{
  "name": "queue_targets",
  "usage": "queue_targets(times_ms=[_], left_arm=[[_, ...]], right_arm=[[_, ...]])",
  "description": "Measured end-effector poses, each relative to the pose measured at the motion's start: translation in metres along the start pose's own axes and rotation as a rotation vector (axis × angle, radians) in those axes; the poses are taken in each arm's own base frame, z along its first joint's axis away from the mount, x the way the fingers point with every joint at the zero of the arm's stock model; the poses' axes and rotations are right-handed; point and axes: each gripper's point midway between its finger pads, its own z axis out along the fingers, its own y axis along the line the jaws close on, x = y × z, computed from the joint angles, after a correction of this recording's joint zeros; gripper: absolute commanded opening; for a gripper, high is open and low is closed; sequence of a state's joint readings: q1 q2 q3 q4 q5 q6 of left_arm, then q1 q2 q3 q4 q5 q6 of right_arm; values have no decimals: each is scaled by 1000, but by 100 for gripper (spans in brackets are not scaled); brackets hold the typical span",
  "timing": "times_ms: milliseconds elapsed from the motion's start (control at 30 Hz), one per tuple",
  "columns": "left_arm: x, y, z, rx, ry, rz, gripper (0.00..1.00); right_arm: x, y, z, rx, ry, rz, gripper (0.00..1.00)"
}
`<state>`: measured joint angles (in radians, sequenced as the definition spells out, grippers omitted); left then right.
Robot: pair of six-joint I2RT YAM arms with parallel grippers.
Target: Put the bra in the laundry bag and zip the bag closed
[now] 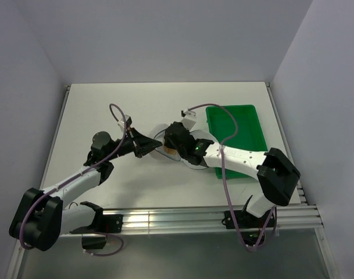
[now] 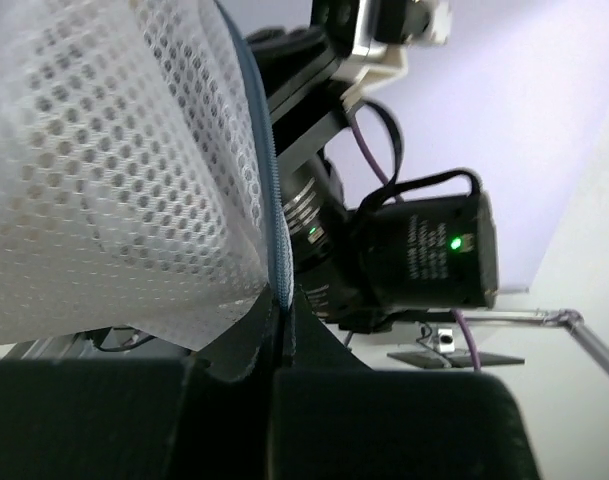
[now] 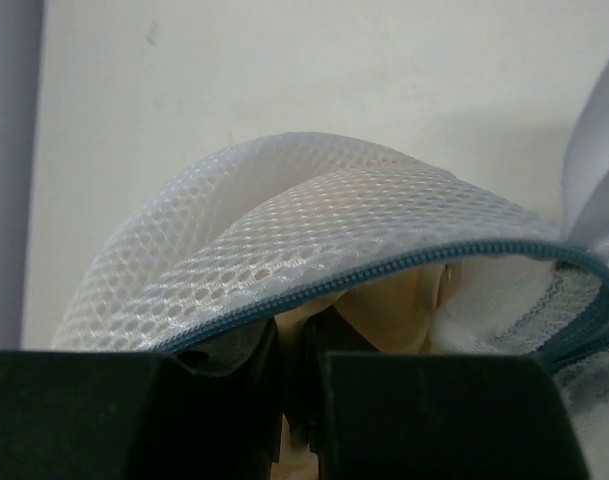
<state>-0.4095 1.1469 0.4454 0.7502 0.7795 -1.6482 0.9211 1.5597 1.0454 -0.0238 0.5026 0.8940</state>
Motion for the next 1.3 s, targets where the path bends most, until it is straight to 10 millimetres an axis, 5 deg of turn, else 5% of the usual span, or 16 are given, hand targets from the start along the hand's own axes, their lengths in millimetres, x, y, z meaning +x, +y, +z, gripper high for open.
queue_targets(times_ms=[200,333,433,733,1033,1300], left_arm=[[-16,25,-8,-79,-75,-67,0],[-29,60,-17,-198,-142,-110,0],[-35,81,-25,-270,-177,-122,0],[-38,124,-40,-411,-223,-133,0],[-46,146,-56,-515,-280,-119,0],[-59,143,-66,-592,-321,-50,0]], right_arm=[[25,-16,2,24,64,-48,15],[41,-20,5,31,103,-92,45],[54,-22,2,27,143,-134,58],[65,-14,-7,-11,205,-174,70],[23,11,-42,-84,165,-146,76],[-19,14,-73,-130,94,-83,81]])
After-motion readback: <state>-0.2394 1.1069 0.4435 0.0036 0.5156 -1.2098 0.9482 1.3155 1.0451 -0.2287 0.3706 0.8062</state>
